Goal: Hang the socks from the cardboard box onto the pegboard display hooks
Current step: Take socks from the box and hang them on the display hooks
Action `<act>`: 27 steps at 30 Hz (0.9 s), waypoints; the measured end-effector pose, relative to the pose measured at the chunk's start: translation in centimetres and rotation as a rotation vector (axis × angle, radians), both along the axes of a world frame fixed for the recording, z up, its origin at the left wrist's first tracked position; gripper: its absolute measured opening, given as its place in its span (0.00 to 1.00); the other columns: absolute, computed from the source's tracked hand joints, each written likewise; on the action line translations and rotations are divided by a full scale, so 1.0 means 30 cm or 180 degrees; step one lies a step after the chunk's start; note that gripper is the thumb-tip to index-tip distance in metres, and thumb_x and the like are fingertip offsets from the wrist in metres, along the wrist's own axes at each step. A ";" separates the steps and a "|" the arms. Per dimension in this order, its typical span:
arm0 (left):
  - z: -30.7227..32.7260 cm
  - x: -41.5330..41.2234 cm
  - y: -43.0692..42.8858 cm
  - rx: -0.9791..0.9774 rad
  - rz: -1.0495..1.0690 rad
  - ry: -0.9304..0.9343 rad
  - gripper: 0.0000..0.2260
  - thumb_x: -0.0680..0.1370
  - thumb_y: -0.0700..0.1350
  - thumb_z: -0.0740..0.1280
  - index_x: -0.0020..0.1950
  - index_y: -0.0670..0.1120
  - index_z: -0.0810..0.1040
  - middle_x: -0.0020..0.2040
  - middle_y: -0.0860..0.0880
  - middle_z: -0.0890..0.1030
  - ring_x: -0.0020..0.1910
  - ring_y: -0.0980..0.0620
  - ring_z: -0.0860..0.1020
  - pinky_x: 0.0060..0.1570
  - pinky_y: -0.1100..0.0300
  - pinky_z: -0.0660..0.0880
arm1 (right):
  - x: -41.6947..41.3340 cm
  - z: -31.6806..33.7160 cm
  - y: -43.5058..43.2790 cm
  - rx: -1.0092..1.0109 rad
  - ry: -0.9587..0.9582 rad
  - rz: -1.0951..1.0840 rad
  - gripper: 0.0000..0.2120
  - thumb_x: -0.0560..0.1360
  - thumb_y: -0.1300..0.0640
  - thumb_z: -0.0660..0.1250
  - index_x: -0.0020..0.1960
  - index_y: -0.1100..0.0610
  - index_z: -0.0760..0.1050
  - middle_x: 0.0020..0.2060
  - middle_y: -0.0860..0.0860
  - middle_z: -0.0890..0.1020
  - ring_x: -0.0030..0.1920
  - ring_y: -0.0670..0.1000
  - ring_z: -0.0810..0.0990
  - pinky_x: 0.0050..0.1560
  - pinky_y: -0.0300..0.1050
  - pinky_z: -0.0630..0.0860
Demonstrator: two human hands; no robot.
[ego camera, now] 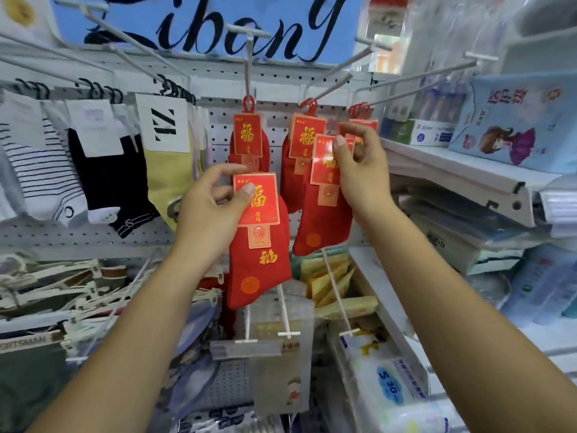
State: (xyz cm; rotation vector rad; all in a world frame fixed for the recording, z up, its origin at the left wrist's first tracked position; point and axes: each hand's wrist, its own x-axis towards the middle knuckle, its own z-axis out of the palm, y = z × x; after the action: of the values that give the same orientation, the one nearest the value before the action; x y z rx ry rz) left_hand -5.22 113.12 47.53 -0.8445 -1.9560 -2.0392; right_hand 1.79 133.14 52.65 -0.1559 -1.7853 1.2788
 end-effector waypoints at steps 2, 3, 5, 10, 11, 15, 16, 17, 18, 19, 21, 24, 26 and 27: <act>0.018 -0.007 -0.008 0.0012 -0.0021 0.0016 0.09 0.80 0.46 0.71 0.55 0.60 0.79 0.43 0.54 0.88 0.42 0.53 0.87 0.36 0.57 0.83 | -0.048 0.040 0.002 0.0089 0.0099 -0.0091 0.09 0.82 0.57 0.63 0.61 0.49 0.73 0.55 0.52 0.82 0.53 0.54 0.84 0.55 0.58 0.81; 0.022 -0.009 -0.012 0.0015 -0.0028 0.0001 0.09 0.80 0.46 0.71 0.54 0.60 0.79 0.44 0.54 0.88 0.42 0.54 0.87 0.36 0.57 0.83 | -0.071 0.058 0.004 0.0160 0.0142 -0.0136 0.09 0.82 0.58 0.64 0.62 0.51 0.73 0.56 0.51 0.81 0.54 0.53 0.83 0.56 0.58 0.81; 0.026 -0.011 -0.019 0.0026 -0.0038 -0.0048 0.09 0.80 0.46 0.72 0.54 0.60 0.79 0.44 0.55 0.88 0.42 0.54 0.87 0.36 0.58 0.83 | -0.108 0.084 0.008 0.0273 0.0231 -0.0213 0.11 0.82 0.59 0.64 0.63 0.55 0.73 0.57 0.51 0.80 0.57 0.52 0.82 0.59 0.56 0.80; 0.028 -0.015 -0.038 0.0052 -0.0076 -0.0098 0.08 0.80 0.45 0.72 0.56 0.56 0.79 0.45 0.54 0.88 0.43 0.53 0.87 0.39 0.56 0.84 | -0.167 0.106 0.016 0.0174 0.0405 -0.0273 0.11 0.81 0.59 0.65 0.63 0.55 0.74 0.58 0.51 0.79 0.59 0.52 0.80 0.61 0.56 0.79; 0.029 -0.017 -0.042 0.0047 -0.0071 -0.0102 0.08 0.80 0.44 0.71 0.56 0.56 0.79 0.45 0.54 0.88 0.43 0.54 0.87 0.39 0.57 0.84 | -0.175 0.105 0.015 0.0165 0.0425 -0.0254 0.11 0.81 0.60 0.65 0.63 0.56 0.74 0.58 0.52 0.80 0.59 0.52 0.80 0.60 0.56 0.79; 0.031 -0.019 -0.058 0.0027 -0.0044 -0.0098 0.08 0.80 0.44 0.71 0.55 0.55 0.77 0.44 0.53 0.88 0.42 0.54 0.87 0.37 0.59 0.83 | -0.192 0.092 0.006 0.0201 0.0314 -0.0020 0.12 0.81 0.59 0.66 0.64 0.56 0.73 0.60 0.54 0.81 0.59 0.54 0.82 0.60 0.57 0.80; 0.031 -0.018 -0.062 0.0019 -0.0032 -0.0100 0.08 0.80 0.43 0.71 0.55 0.55 0.78 0.44 0.51 0.88 0.43 0.54 0.87 0.39 0.58 0.84 | -0.192 0.086 0.004 0.0186 0.0296 0.0009 0.12 0.81 0.59 0.66 0.64 0.55 0.73 0.59 0.55 0.81 0.58 0.55 0.82 0.59 0.58 0.80; 0.029 -0.017 -0.065 0.0015 -0.0019 -0.0105 0.07 0.80 0.43 0.70 0.55 0.55 0.78 0.44 0.50 0.88 0.43 0.53 0.87 0.41 0.55 0.85 | -0.190 0.079 0.003 0.0152 0.0297 0.0032 0.13 0.81 0.59 0.66 0.64 0.55 0.73 0.59 0.55 0.82 0.57 0.56 0.82 0.58 0.59 0.80; 0.026 -0.015 -0.070 0.0014 -0.0011 -0.0116 0.07 0.81 0.43 0.70 0.56 0.54 0.78 0.45 0.48 0.88 0.43 0.52 0.87 0.43 0.53 0.85 | -0.187 0.072 0.006 0.0128 0.0296 0.0045 0.13 0.81 0.59 0.66 0.65 0.54 0.73 0.59 0.56 0.82 0.56 0.57 0.82 0.57 0.60 0.80; 0.023 -0.014 -0.074 0.0012 -0.0013 -0.0130 0.07 0.81 0.43 0.70 0.56 0.54 0.78 0.45 0.47 0.88 0.44 0.51 0.87 0.44 0.50 0.85 | -0.185 0.067 0.010 0.0134 0.0281 0.0044 0.13 0.81 0.59 0.66 0.65 0.54 0.73 0.59 0.56 0.82 0.57 0.57 0.82 0.57 0.60 0.80; 0.013 -0.009 -0.081 -0.0020 -0.0017 -0.0175 0.07 0.80 0.43 0.71 0.56 0.53 0.78 0.45 0.44 0.87 0.45 0.47 0.87 0.46 0.44 0.84 | -0.175 0.057 0.020 0.0220 0.0166 -0.0020 0.14 0.81 0.58 0.66 0.66 0.51 0.73 0.60 0.53 0.81 0.58 0.53 0.82 0.57 0.55 0.81; -0.013 0.003 -0.085 -0.0118 -0.0090 -0.0389 0.08 0.80 0.43 0.71 0.58 0.50 0.78 0.43 0.45 0.88 0.43 0.45 0.87 0.43 0.44 0.84 | -0.136 0.025 0.018 0.0315 0.0026 -0.0455 0.17 0.80 0.57 0.68 0.68 0.50 0.71 0.58 0.44 0.79 0.56 0.41 0.79 0.53 0.37 0.80; -0.037 0.013 -0.082 -0.0225 -0.0246 -0.0556 0.08 0.81 0.43 0.70 0.59 0.49 0.78 0.43 0.46 0.88 0.43 0.47 0.87 0.43 0.46 0.85 | -0.088 -0.024 0.000 0.0395 0.0074 -0.0823 0.16 0.79 0.56 0.69 0.65 0.53 0.73 0.60 0.48 0.78 0.58 0.43 0.77 0.60 0.40 0.77; -0.049 0.018 -0.078 -0.0292 -0.0314 -0.0598 0.07 0.81 0.43 0.70 0.58 0.49 0.78 0.43 0.46 0.88 0.43 0.47 0.87 0.43 0.46 0.85 | -0.057 -0.053 -0.018 0.0409 0.0094 -0.0868 0.14 0.78 0.55 0.69 0.63 0.53 0.73 0.60 0.49 0.78 0.59 0.45 0.77 0.61 0.42 0.77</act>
State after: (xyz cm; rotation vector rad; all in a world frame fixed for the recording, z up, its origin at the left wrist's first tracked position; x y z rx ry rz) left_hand -4.68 110.79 46.06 -0.8096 -2.1619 -2.1703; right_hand 0.08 132.59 51.05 -0.2957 -1.7468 0.9661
